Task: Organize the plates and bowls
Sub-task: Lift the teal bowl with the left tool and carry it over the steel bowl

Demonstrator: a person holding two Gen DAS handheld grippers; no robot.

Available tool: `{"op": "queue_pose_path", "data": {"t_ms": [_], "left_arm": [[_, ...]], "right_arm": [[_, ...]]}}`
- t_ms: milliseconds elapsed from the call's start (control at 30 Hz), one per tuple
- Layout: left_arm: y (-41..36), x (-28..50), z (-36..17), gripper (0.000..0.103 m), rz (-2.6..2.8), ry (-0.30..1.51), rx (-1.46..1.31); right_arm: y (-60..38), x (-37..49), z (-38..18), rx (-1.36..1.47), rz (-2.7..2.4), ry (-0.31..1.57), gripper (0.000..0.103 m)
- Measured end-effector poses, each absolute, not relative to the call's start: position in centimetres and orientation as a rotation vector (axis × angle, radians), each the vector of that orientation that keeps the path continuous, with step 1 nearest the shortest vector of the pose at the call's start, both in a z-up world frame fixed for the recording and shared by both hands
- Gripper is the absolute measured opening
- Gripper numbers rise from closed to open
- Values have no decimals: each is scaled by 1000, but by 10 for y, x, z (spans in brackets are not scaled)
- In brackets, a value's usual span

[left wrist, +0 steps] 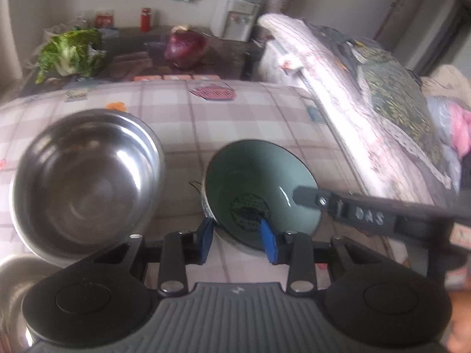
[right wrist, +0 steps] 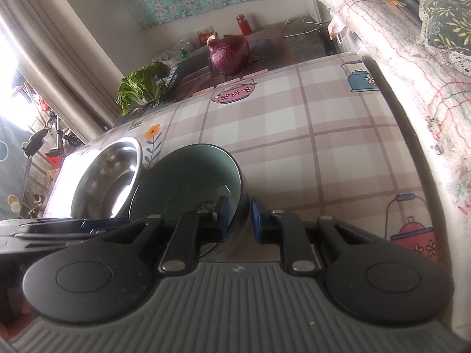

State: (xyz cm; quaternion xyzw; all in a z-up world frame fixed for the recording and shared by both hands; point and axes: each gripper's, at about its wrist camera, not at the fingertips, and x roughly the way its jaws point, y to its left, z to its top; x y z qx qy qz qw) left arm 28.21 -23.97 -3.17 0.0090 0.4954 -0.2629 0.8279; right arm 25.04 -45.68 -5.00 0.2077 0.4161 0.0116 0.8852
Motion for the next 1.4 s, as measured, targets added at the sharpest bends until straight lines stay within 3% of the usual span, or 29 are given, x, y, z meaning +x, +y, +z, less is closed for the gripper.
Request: {"op": "queue_pose_path", "data": {"t_ms": [567, 1400], "left_arm": [[-253, 300, -47, 25, -485, 1078, 86], [-257, 302, -52, 23, -477, 1075, 103]], "right_arm": [[-459, 258, -63, 471, 14, 898, 18], [-452, 261, -75, 483, 5, 911, 18]]}}
